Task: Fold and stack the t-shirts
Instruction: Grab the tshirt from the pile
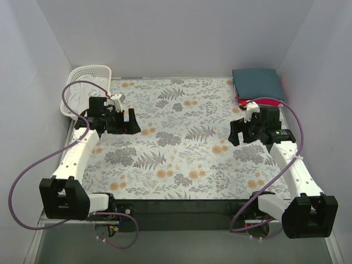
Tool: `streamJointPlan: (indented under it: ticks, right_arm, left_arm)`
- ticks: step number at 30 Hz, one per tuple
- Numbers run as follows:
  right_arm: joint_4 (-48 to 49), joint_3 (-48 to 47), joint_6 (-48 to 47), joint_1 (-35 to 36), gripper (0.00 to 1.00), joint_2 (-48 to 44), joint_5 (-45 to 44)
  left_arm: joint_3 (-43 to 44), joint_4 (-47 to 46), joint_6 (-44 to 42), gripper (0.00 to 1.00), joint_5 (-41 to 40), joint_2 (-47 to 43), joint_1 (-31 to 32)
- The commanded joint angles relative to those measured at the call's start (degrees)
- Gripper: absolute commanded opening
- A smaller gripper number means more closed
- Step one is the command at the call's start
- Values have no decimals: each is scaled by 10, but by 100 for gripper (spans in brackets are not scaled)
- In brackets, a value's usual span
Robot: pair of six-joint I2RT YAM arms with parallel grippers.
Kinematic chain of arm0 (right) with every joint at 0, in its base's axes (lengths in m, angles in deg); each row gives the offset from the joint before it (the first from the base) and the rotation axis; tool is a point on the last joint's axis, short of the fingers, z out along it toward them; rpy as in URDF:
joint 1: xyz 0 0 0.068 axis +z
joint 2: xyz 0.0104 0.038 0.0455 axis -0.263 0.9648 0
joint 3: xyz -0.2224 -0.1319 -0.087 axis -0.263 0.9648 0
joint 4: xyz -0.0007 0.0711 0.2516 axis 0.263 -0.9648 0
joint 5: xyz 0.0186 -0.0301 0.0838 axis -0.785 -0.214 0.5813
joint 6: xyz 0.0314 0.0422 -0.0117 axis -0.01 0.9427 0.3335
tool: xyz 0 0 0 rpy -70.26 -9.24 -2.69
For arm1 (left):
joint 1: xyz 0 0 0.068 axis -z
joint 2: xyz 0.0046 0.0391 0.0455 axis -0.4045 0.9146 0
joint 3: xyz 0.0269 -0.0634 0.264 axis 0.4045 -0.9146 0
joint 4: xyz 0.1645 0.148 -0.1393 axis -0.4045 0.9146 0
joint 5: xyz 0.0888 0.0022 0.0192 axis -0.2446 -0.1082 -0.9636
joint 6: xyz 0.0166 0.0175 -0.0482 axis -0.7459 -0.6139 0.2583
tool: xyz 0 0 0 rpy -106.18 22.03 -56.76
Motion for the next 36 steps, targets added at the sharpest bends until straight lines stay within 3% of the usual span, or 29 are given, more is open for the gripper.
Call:
streamJointPlan:
  ticks: [1, 6, 8, 16, 23, 36]
  right_arm:
    - [9, -16, -13, -3, 98, 7, 15]
    - [4, -23, -16, -4, 98, 22, 14]
    - [1, -25, -17, -4, 98, 24, 14]
    - [2, -30, -17, -7, 98, 44, 13]
    - [3, -33, -17, -10, 99, 81, 34]
    - [1, -40, -17, -11, 98, 117, 38]
  left_arm:
    - [99, 16, -23, 93, -22, 56, 0]
    - [316, 19, -23, 93, -69, 167, -14]
    - [373, 3, -11, 92, -71, 208, -49]
    - [705, 16, 0, 89, -109, 486, -140]
    - [731, -86, 5, 91, -153, 601, -194]
    - [705, -107, -45, 96, -222, 731, -196]
